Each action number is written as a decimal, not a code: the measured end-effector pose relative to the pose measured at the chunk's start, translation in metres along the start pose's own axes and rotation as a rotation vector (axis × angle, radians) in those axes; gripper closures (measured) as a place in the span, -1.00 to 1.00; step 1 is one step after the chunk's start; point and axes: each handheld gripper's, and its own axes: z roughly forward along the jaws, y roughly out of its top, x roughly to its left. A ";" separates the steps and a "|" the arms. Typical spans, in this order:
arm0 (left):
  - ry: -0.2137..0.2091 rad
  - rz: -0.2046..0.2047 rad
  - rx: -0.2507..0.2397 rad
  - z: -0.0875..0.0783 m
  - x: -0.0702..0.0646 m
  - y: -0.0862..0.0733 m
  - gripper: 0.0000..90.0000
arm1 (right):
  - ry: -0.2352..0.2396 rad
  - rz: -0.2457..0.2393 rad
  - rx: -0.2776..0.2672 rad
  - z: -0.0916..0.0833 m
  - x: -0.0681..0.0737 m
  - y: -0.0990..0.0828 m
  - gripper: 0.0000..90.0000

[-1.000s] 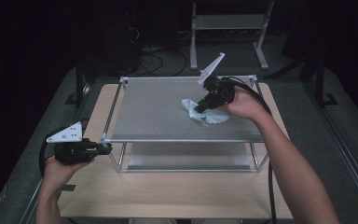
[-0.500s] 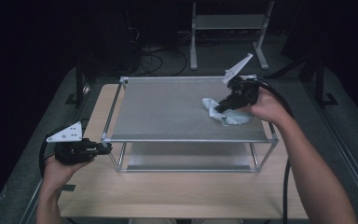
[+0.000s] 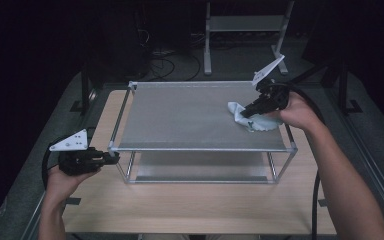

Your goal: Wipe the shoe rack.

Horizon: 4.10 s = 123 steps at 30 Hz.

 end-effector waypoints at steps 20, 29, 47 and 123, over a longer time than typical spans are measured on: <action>-0.002 0.002 -0.002 0.001 0.000 0.001 0.81 | -0.028 0.035 0.004 -0.026 -0.007 -0.031 0.84; 0.000 0.008 0.005 0.004 0.001 0.003 0.81 | 0.050 -0.109 0.015 0.032 0.019 0.039 0.84; 0.011 -0.005 0.002 0.004 0.000 0.003 0.81 | 0.021 -0.026 -0.011 -0.021 0.031 -0.030 0.83; -0.051 0.136 0.045 0.041 -0.009 0.101 0.62 | 0.088 -0.038 -0.079 -0.010 0.074 -0.035 0.87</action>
